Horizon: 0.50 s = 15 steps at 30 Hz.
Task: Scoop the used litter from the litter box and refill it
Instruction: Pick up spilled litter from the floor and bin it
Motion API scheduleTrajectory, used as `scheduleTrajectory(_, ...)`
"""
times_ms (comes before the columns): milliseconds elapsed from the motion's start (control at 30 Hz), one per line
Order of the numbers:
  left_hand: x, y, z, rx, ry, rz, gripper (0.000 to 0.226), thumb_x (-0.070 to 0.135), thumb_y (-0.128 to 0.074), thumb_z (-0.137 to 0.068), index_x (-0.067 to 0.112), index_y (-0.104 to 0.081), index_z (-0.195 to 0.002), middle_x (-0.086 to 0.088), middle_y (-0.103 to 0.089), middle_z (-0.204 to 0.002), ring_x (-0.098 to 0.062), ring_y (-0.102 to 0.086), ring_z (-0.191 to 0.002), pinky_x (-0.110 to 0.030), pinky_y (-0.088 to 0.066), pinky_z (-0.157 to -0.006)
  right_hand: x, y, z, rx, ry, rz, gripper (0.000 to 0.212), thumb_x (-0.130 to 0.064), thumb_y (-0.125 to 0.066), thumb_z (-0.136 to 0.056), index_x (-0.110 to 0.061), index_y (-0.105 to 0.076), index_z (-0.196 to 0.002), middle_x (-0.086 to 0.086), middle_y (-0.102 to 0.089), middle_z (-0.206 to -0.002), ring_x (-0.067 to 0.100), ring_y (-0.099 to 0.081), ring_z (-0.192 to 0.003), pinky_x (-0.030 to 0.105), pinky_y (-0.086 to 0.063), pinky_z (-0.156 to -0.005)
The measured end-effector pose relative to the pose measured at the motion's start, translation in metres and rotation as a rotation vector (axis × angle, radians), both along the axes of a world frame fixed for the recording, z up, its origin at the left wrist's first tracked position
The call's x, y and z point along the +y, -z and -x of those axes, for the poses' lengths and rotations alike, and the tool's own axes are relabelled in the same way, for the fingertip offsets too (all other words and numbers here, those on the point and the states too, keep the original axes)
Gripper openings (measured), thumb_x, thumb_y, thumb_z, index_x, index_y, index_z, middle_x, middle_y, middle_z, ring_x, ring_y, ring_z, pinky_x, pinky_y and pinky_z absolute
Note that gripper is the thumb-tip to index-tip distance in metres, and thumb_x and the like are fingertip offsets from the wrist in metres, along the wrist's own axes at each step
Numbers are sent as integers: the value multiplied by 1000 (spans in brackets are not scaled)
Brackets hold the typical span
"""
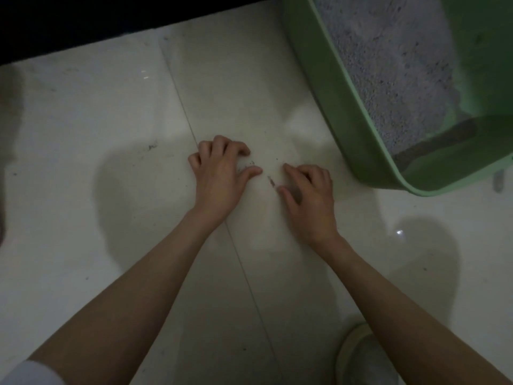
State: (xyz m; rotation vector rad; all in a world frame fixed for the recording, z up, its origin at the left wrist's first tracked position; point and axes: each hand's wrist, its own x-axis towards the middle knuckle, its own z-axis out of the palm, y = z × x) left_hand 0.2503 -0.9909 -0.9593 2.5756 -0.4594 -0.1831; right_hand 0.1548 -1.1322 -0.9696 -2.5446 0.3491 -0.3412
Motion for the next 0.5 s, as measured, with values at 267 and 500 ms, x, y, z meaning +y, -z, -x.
scheduleTrajectory(267,-6,-1,-2,0,-31,31,21,42,-66,-77,23,-70,-81,1,-55,-94,-26,-42,-101,-25,-10,-72,3,4,-17,-12,26,-81,20,-36,-65,-75,-21,-76,-81,2,-56,-73,10,-42,-78,21,-21,-75)
scheduleTrajectory(500,-8,-3,-2,-42,20,1,22,38,-66,-78,16,-71,-81,-4,-56,-93,-28,-45,-100,-25,-9,-72,7,5,-16,-67,-103,131,14,-20,-65,-81,-11,-67,-70,5,-57,-68,19,-39,-74,32,-28,-68)
